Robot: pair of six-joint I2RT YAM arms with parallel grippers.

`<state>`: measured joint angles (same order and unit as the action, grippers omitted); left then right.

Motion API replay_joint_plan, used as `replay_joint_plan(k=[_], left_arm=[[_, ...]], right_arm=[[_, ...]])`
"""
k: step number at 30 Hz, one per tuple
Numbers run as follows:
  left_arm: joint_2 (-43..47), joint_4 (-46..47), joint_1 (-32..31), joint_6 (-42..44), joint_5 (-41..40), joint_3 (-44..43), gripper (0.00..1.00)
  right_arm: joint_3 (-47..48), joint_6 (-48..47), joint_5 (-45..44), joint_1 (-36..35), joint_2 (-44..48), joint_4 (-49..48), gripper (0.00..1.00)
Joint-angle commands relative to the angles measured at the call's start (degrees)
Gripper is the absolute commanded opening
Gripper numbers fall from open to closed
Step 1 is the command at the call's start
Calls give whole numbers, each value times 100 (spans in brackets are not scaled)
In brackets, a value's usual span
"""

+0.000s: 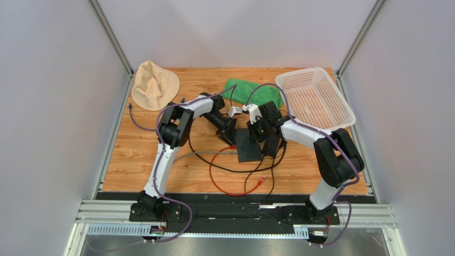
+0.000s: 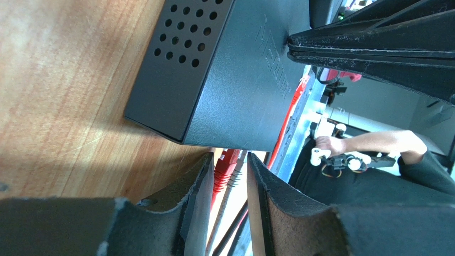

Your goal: Pull the plug from the switch port

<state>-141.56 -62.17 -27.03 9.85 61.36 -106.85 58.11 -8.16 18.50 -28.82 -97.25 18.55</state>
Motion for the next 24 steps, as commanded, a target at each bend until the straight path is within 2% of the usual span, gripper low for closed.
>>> replay_joint_plan(k=[1, 4, 7, 15, 19, 24], left_arm=[[-127, -85, -136, 395, -186, -3, 38], [-127, -120, -136, 369, -291, -3, 31], [-48, -76, -136, 325, -528, 102, 32], [-12, -269, -145, 544, -310, 112, 29], [-3, -549, -145, 843, 102, 76, 35], [-65, -551, -145, 765, -19, 41, 42]], right_arm=[[-265, -36, -294, -62, -92, 510, 0], [-265, -36, -277, -54, -110, 510, 0], [-291, -27, -303, -54, -75, 483, 0], [-291, -27, -295, -54, -66, 475, 0], [-309, -19, -303, -62, -39, 466, 0], [-300, -19, -312, -62, -48, 466, 0]])
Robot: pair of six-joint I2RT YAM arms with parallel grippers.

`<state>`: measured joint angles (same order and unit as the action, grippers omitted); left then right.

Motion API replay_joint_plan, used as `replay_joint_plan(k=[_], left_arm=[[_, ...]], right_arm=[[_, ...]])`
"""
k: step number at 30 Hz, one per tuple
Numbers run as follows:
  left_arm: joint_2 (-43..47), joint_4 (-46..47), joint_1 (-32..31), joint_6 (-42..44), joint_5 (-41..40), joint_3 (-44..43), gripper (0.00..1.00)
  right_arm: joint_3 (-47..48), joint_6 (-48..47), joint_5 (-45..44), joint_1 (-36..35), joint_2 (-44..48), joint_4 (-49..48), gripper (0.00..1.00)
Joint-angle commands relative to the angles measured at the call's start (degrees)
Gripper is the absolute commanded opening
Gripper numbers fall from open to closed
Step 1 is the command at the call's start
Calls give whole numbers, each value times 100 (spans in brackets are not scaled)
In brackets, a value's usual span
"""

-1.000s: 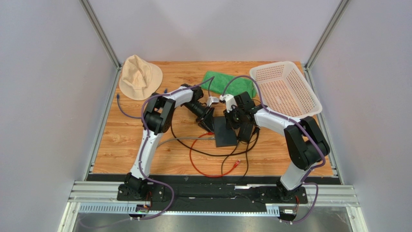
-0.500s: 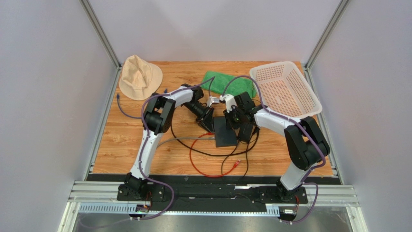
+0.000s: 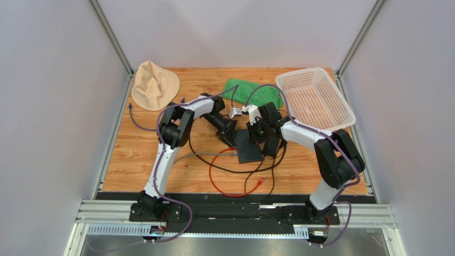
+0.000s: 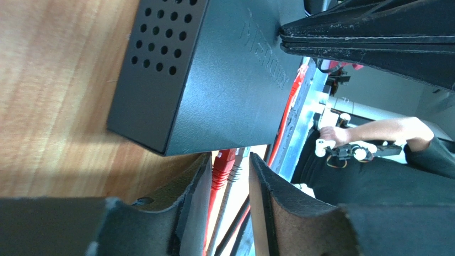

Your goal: Pull the plug from the switch port

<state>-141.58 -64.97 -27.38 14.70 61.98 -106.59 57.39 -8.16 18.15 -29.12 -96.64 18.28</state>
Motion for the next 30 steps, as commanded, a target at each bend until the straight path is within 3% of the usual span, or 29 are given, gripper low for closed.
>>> replay_joint_plan(k=[1, 9, 15, 20, 24, 30], left_arm=[[-89, -227, -110, 236, -150, 15, 42], [-177, -34, -215, -142, -1002, 85, 42], [-265, 2, -312, -213, -1092, 24, 34], [-282, -33, -312, -134, -951, 33, 20], [-292, -60, -312, -99, -906, 24, 0], [-230, -200, -260, 120, -1205, 41, 0]], right_arm=[[-228, -27, -268, -32, -109, 501, 0], [-237, -19, -277, -23, -101, 483, 0], [-210, -27, -268, -32, -127, 501, 0], [-228, -27, -277, -32, -109, 492, 0], [-236, -27, -268, -32, -109, 501, 0], [-298, -19, -286, -32, -22, 448, 0]])
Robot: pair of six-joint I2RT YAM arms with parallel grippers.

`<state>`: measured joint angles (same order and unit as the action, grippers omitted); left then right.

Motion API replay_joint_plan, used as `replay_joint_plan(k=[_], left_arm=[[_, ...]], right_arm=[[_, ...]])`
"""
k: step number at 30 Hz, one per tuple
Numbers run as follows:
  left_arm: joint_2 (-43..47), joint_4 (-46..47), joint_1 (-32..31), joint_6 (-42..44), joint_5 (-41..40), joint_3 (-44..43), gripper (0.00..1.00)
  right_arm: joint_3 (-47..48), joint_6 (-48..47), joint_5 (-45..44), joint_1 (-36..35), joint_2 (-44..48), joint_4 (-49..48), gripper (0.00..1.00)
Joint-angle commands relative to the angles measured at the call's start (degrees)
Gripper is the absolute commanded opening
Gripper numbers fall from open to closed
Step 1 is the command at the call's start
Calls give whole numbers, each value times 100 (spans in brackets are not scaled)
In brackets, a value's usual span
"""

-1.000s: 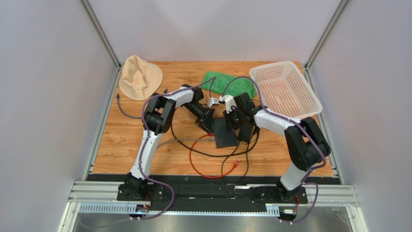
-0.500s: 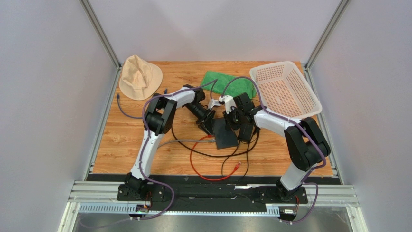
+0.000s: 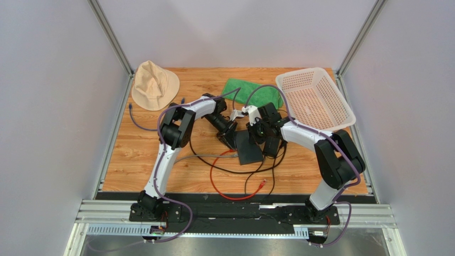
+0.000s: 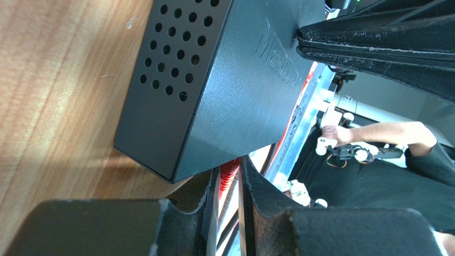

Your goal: Pull the plug from the switch port

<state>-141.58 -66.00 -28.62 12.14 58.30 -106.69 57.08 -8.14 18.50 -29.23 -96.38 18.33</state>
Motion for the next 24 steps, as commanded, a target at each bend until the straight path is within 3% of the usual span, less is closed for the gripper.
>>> replay_joint_plan(k=[1, 19, 24], left_arm=[[-230, -89, -126, 411, -873, 78, 0], [-37, -414, 243, 719, -821, -71, 0], [192, -98, 164, 649, -636, 560, 0]], right_arm=[[-276, -21, -330, -21, -39, 435, 0], [-285, -12, -330, -30, -48, 435, 0], [-285, 5, -347, -30, -57, 435, 0]])
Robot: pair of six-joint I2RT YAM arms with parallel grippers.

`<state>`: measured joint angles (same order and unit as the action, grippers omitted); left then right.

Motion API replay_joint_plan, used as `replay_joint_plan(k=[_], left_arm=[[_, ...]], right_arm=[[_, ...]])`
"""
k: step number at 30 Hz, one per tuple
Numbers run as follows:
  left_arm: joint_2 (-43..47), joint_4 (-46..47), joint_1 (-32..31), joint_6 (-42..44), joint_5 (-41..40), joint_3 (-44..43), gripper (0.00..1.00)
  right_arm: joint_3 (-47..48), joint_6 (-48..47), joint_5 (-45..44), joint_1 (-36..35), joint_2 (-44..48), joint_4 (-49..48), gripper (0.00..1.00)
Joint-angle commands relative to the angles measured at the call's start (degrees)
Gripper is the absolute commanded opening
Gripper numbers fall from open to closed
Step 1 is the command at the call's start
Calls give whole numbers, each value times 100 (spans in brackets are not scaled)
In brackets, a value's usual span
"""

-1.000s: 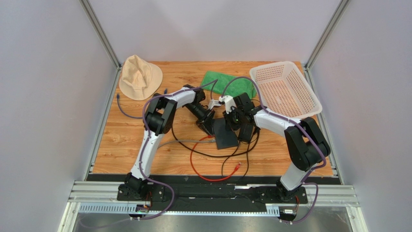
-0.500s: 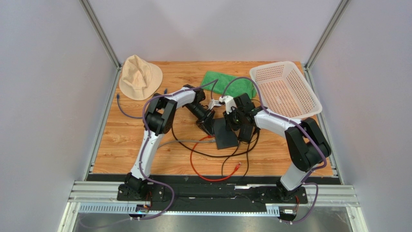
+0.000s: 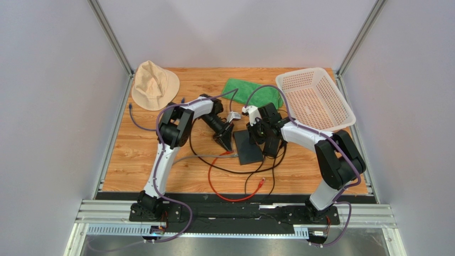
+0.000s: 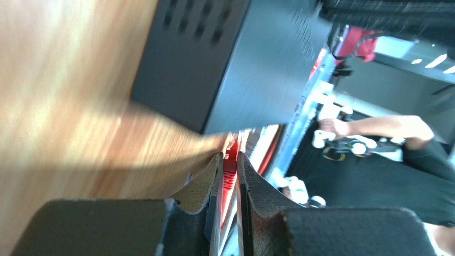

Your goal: Pull the plug from the switch port

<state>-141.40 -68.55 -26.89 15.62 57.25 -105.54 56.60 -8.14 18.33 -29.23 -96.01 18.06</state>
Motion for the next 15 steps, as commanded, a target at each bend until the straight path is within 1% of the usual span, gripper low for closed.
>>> replay_joint_plan(k=[1, 3, 5, 8, 11, 15], left_arm=[[96, -42, -44, 310, -488, 437, 0], [17, -237, -88, 530, -495, 297, 0], [87, -211, -70, 565, -775, 227, 0], [69, -422, -53, 627, -672, -37, 0], [87, -387, -61, 618, -566, 24, 0], [122, -299, -53, 627, -786, 112, 0]], right_arm=[[-237, -3, -338, -30, -94, 452, 0], [-246, 6, -339, -30, -85, 452, 0], [-263, 14, -356, -38, -59, 426, 0], [-281, 14, -374, -30, -32, 400, 0], [-255, 6, -348, -38, -67, 426, 0], [-255, 14, -339, -30, -59, 426, 0]])
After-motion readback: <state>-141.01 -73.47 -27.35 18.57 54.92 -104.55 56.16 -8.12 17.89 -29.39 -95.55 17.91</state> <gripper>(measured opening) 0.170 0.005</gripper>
